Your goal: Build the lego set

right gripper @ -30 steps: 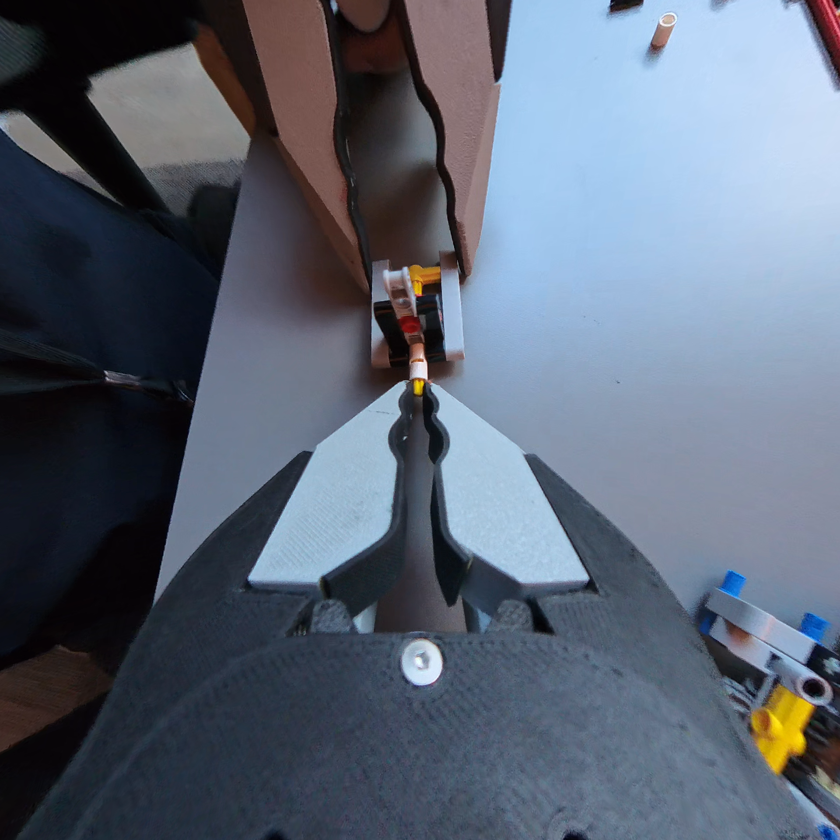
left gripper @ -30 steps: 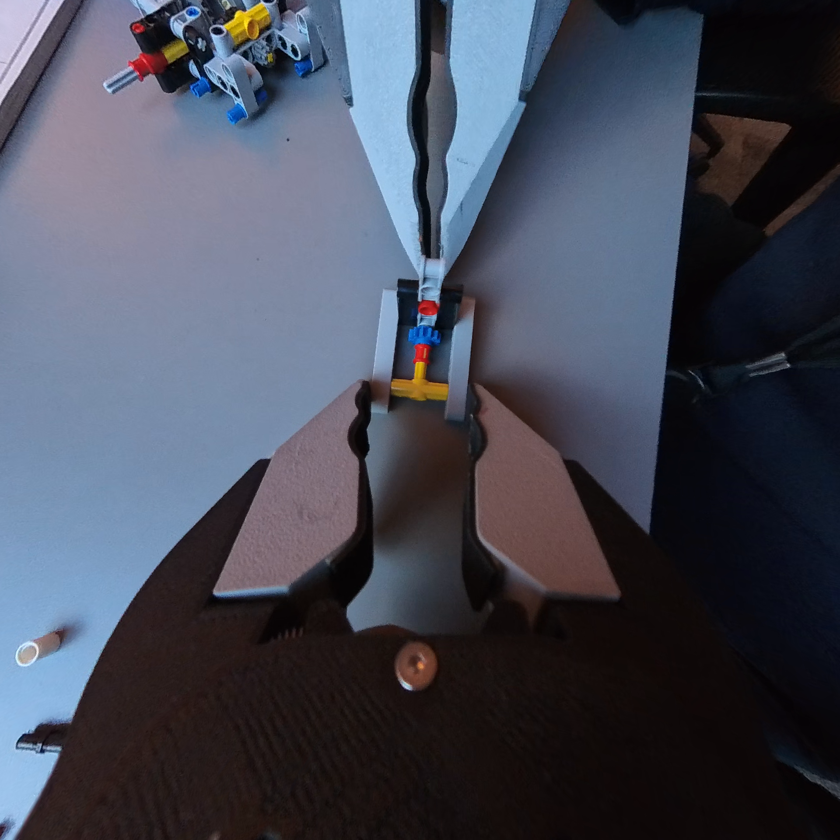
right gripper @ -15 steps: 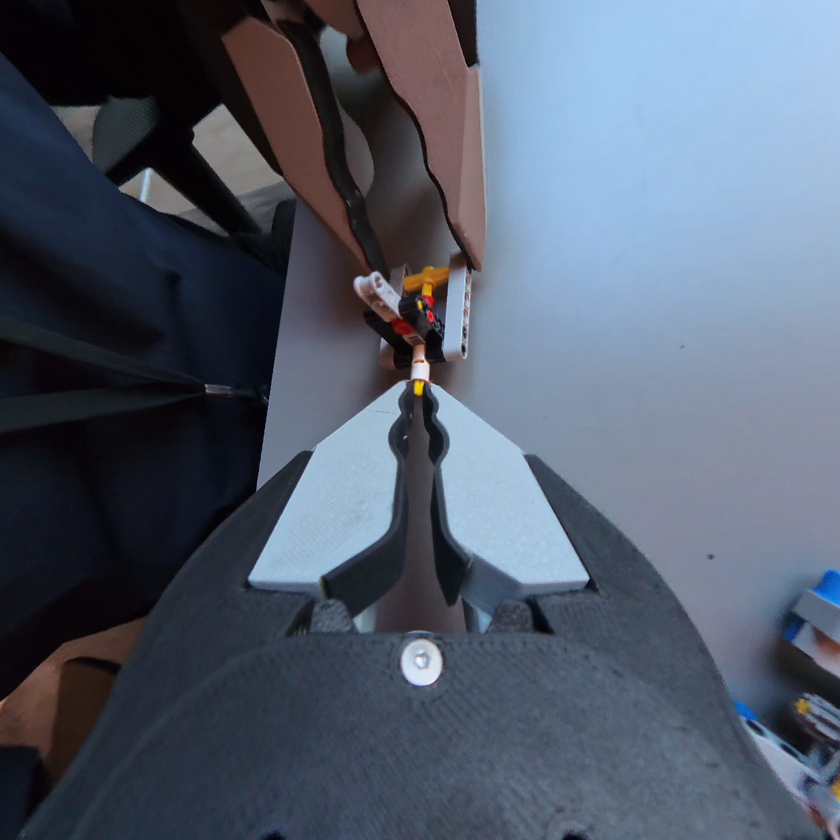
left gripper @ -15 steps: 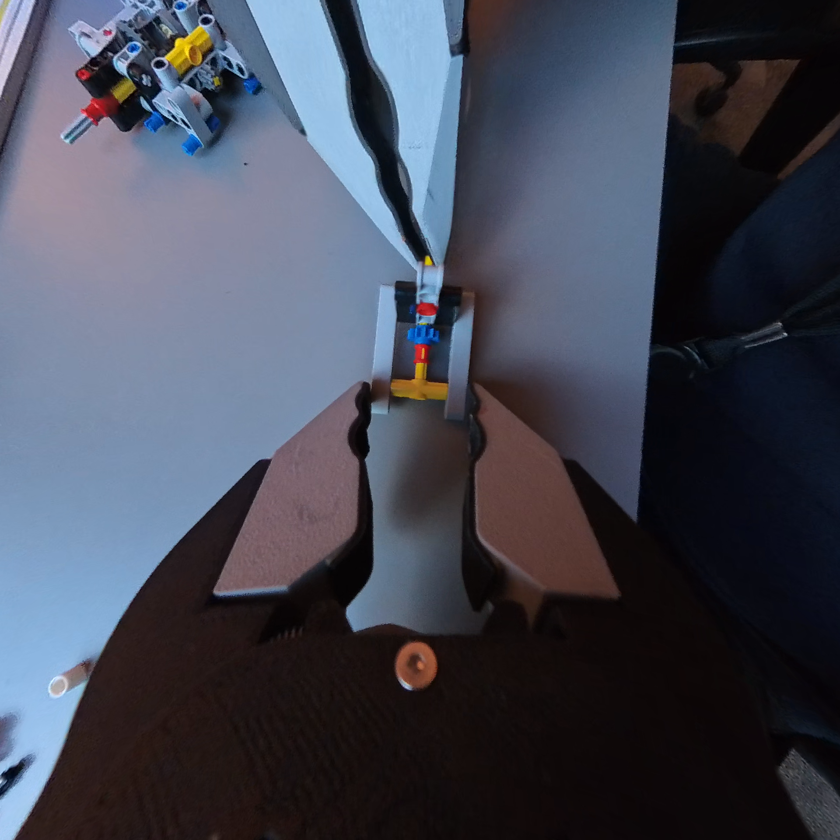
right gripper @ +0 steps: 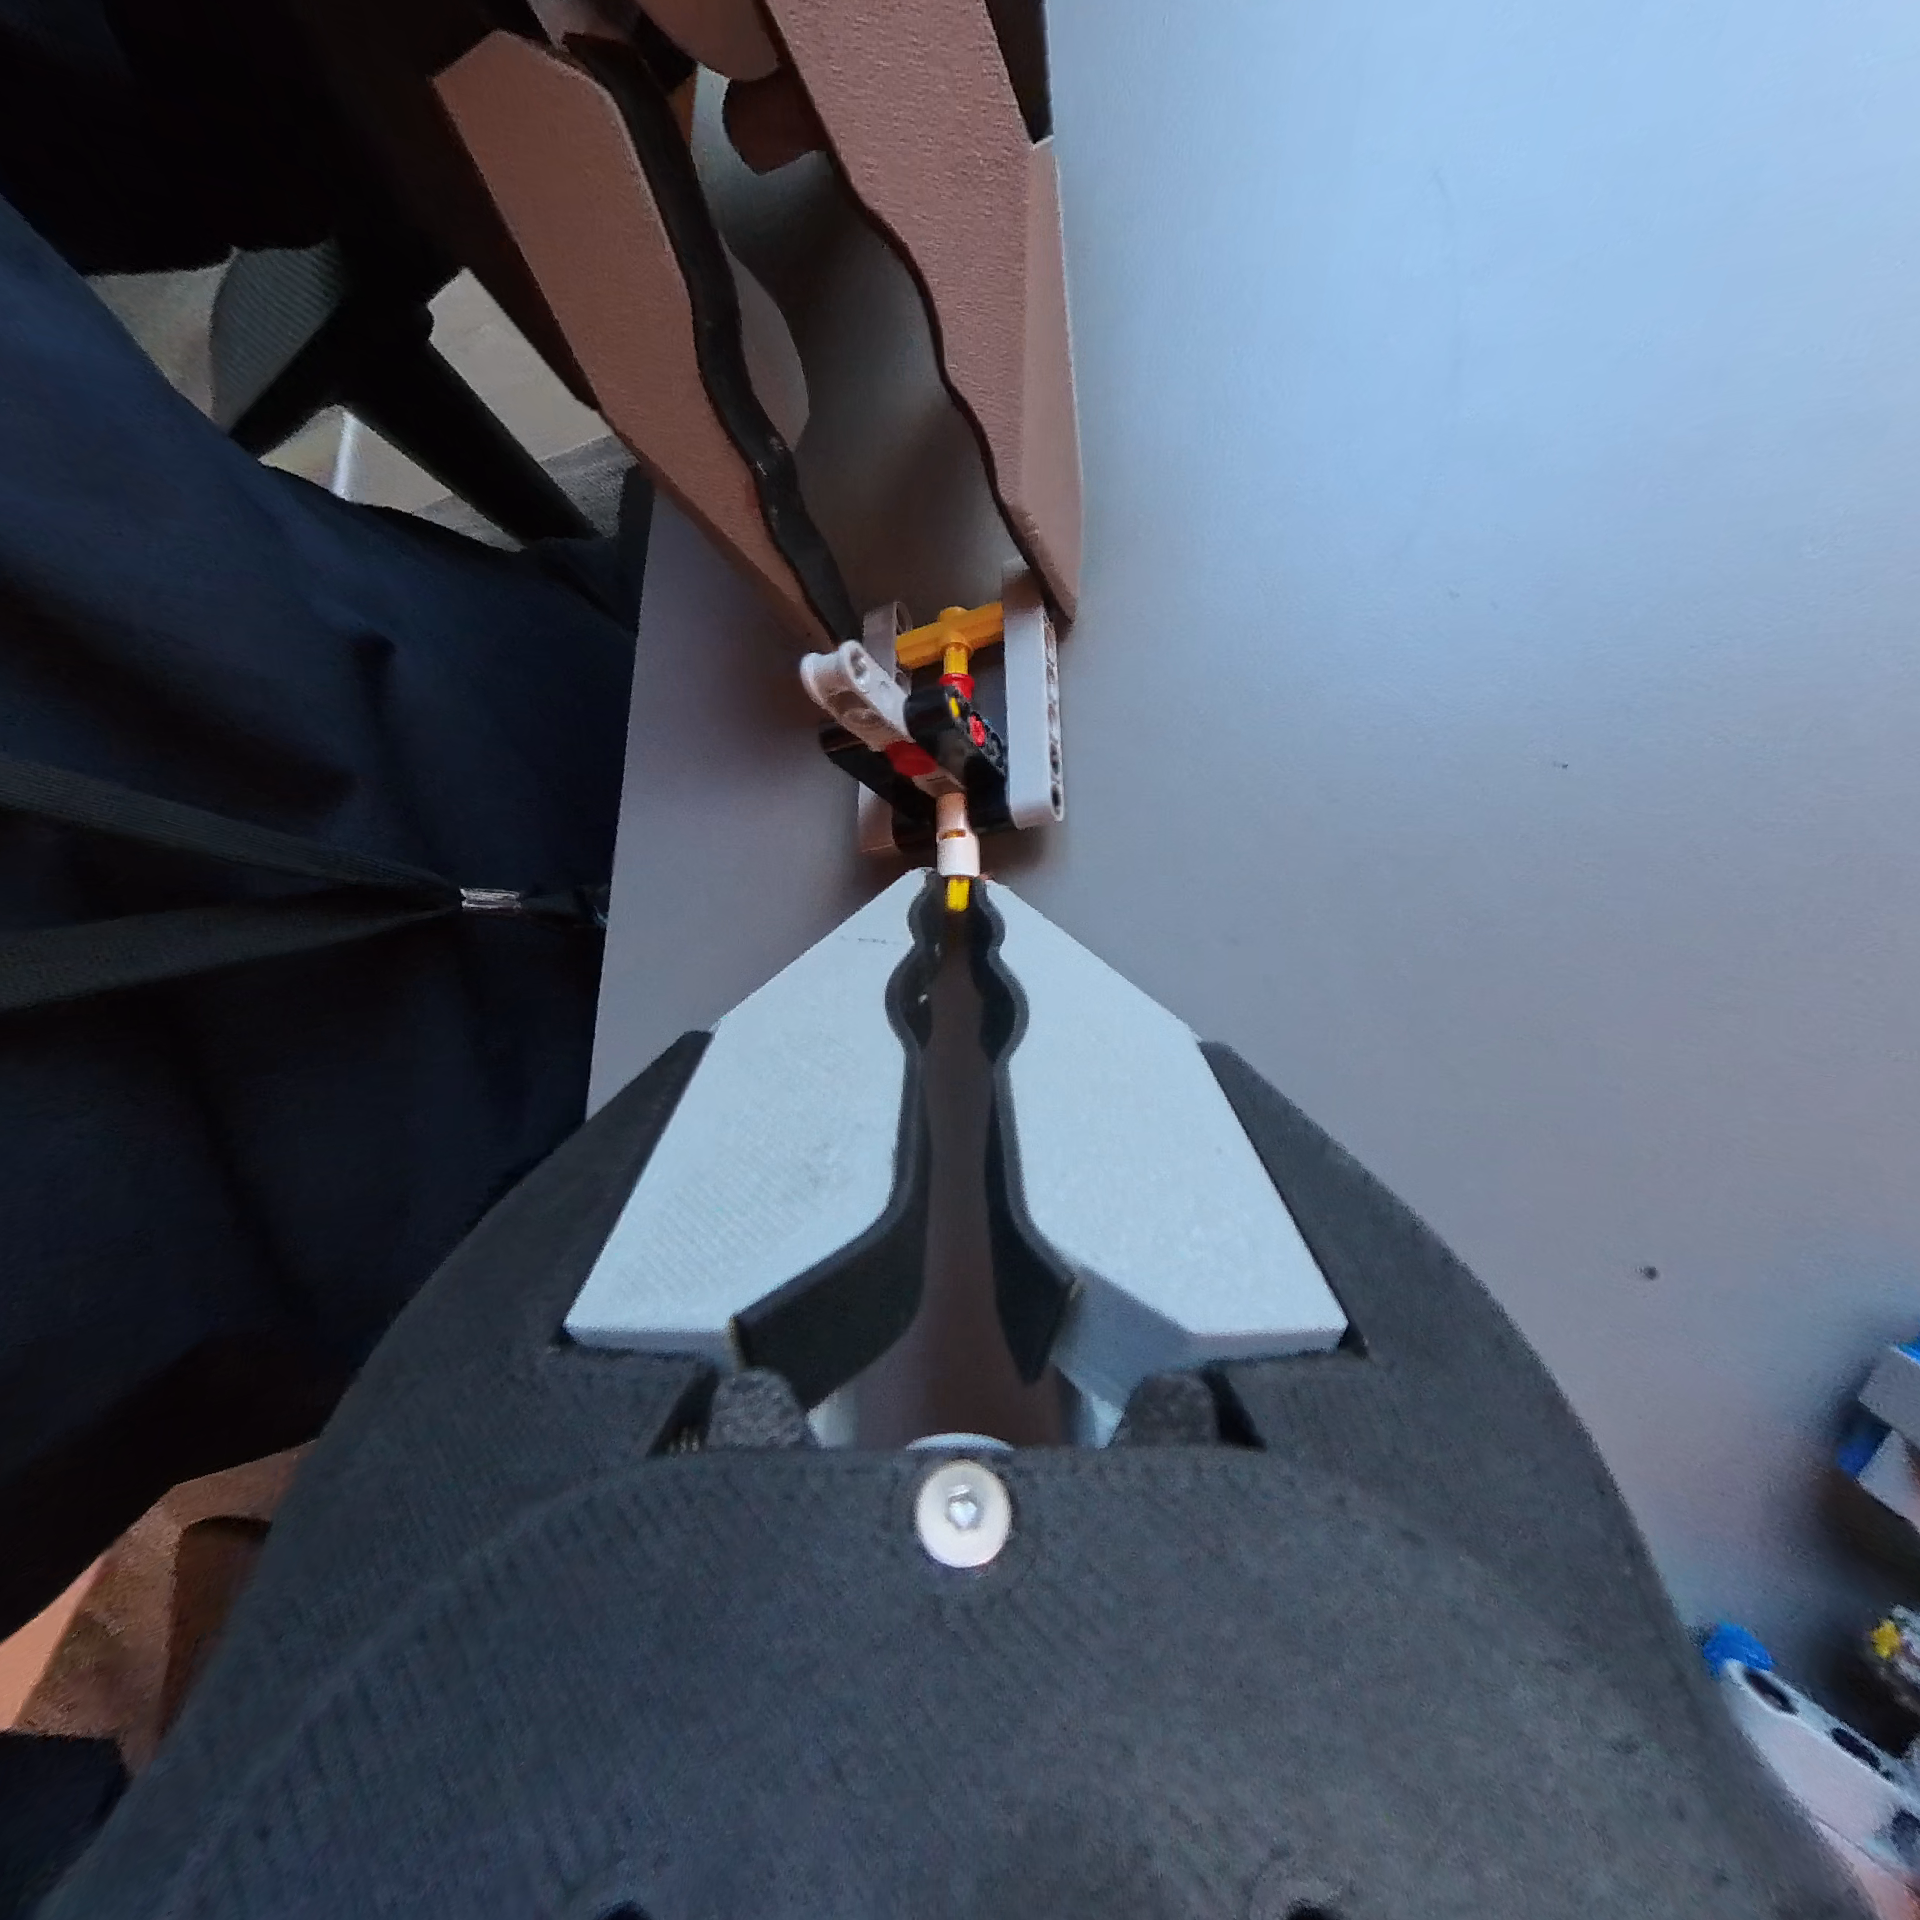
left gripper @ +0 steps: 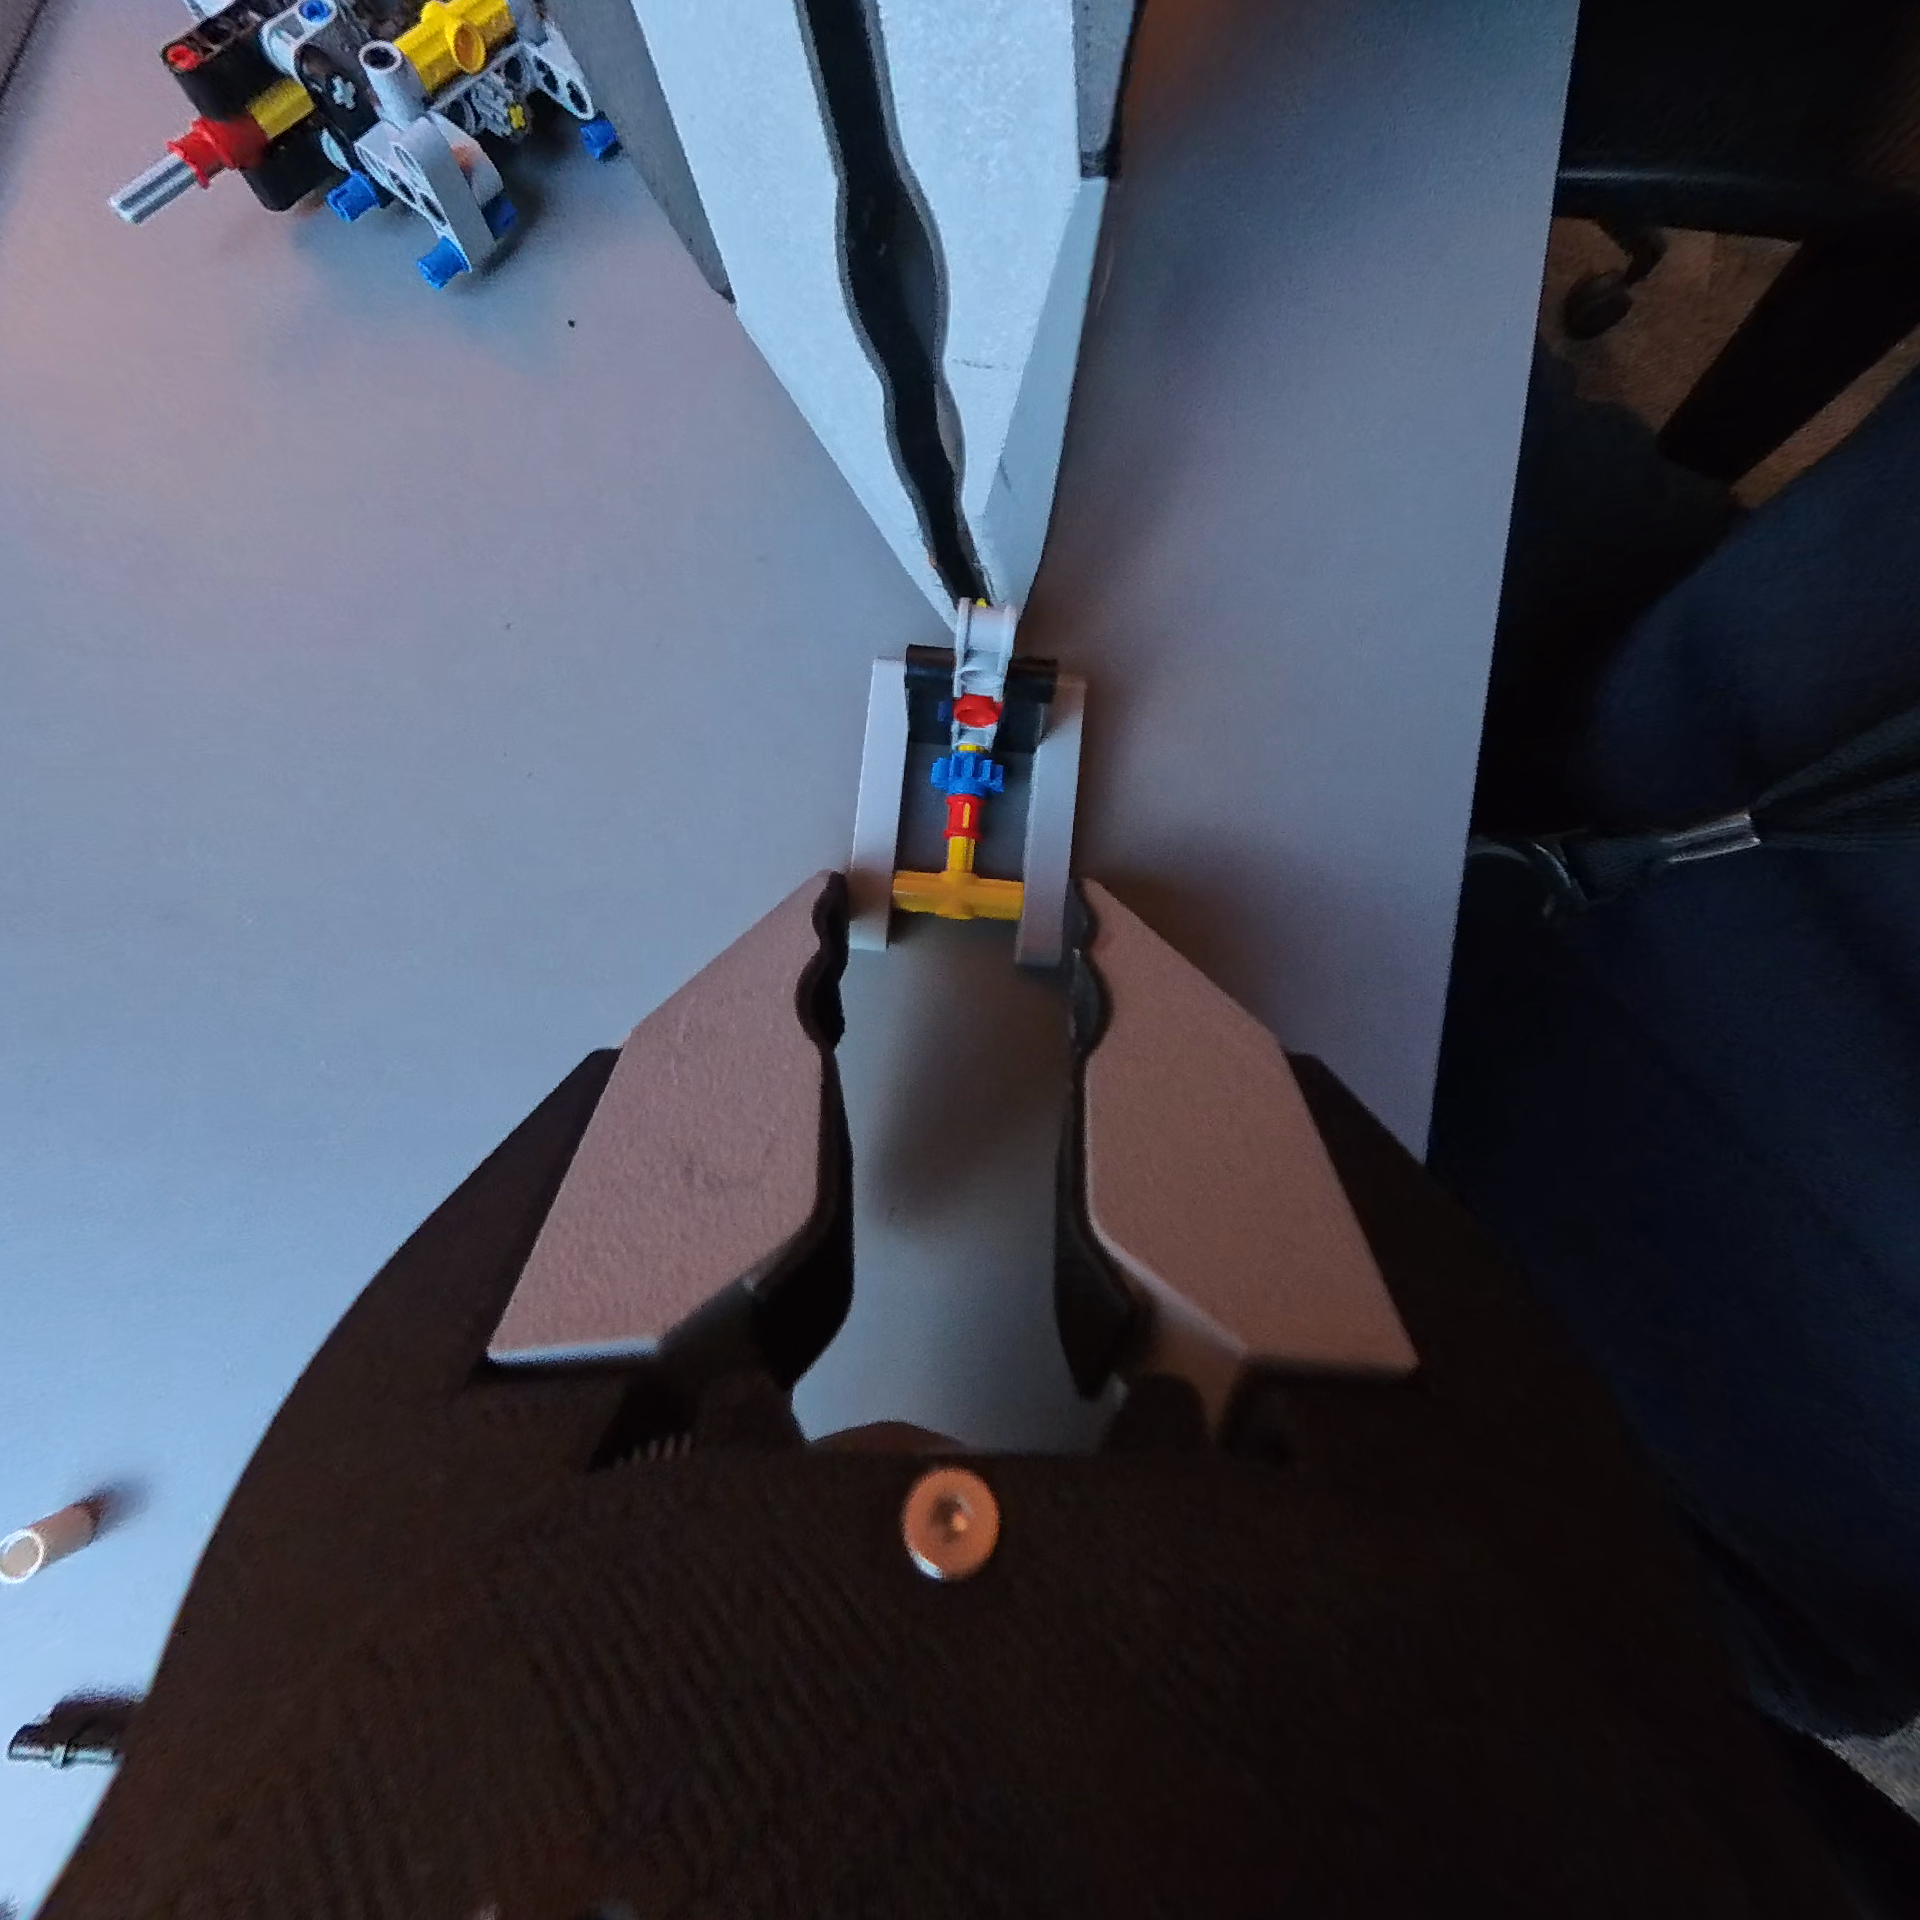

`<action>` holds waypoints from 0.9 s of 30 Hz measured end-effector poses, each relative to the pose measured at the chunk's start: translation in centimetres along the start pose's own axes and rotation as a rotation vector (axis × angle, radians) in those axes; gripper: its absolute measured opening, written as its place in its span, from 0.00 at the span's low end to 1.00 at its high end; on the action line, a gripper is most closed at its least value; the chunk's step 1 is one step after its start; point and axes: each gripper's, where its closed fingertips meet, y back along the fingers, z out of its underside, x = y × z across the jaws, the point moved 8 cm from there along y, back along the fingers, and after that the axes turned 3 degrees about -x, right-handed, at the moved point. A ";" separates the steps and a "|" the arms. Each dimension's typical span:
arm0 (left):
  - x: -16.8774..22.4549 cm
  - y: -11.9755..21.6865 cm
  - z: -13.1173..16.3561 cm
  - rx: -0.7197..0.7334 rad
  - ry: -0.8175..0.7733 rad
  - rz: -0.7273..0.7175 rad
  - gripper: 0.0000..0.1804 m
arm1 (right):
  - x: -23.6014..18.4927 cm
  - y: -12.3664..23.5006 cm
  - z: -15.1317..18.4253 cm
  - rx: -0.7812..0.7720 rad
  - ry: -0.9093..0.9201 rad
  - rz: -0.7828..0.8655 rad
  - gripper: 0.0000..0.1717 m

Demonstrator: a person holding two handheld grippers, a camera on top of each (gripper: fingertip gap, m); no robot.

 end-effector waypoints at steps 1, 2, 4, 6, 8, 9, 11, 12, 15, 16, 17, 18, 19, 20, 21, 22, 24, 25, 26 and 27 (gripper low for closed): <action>-0.1 0.1 0.1 0.002 0.003 0.000 0.22 | -0.1 -0.1 -0.1 0.002 0.014 0.015 0.00; -0.1 0.1 0.2 0.003 0.007 0.002 0.22 | -0.2 -0.1 -0.1 0.003 0.034 0.031 0.00; -0.2 0.2 0.2 0.006 0.019 0.006 0.21 | -0.4 -0.3 -0.3 -0.008 0.078 0.072 0.00; -0.2 0.2 0.2 0.008 0.020 0.000 0.21 | -0.6 -0.3 -0.4 -0.023 0.129 0.122 0.00; -0.2 0.2 0.3 0.013 0.022 -0.004 0.22 | -0.7 -0.3 -0.4 -0.035 0.160 0.151 0.00; -0.2 0.2 0.3 0.018 0.026 -0.001 0.21 | -0.7 -0.4 -0.4 -0.033 0.168 0.152 0.00; -0.3 0.2 0.4 0.029 0.045 0.010 0.21 | -0.7 -0.4 -0.3 -0.023 0.181 0.152 0.00; -0.3 0.2 0.4 0.032 0.052 0.012 0.22 | -0.7 -0.4 -0.3 -0.018 0.191 0.155 0.00; -0.4 0.3 0.6 0.046 0.057 0.003 0.22 | -0.2 -0.3 -0.2 0.031 0.158 0.113 0.01; -0.5 0.3 0.7 0.055 0.055 -0.009 0.22 | -0.1 0.0 -0.1 0.053 0.148 0.097 0.01; -0.6 0.3 0.7 0.060 0.057 -0.011 0.22 | -0.2 0.3 0.0 0.069 0.156 0.084 0.06; -0.6 0.3 0.7 0.060 0.059 -0.007 0.22 | -0.4 0.6 0.0 0.078 0.174 0.085 0.08; -0.7 0.3 0.7 0.061 0.059 -0.006 0.22 | -0.3 0.9 0.1 0.087 0.189 0.106 0.08; -0.7 0.3 0.8 0.064 0.059 -0.005 0.22 | -0.3 1.2 0.2 0.094 0.197 0.123 0.07; -0.7 0.3 0.8 0.065 0.059 -0.003 0.22 | -0.2 1.3 0.3 0.098 0.195 0.125 0.07; -0.7 0.3 0.8 0.066 0.056 -0.003 0.22 | -0.1 1.3 0.3 0.098 0.189 0.119 0.07; -0.7 0.3 0.8 0.065 0.052 -0.003 0.22 | 0.1 1.1 0.5 0.078 0.183 0.111 0.05; -0.7 0.3 0.8 0.066 0.053 -0.002 0.22 | 0.2 0.9 0.6 0.061 0.186 0.121 0.05; -0.7 0.3 0.8 0.067 0.053 -0.002 0.22 | 0.2 0.8 0.7 0.051 0.193 0.132 0.03; -0.7 0.3 0.8 0.067 0.052 -0.003 0.22 | 0.2 0.7 0.7 0.051 0.199 0.133 0.02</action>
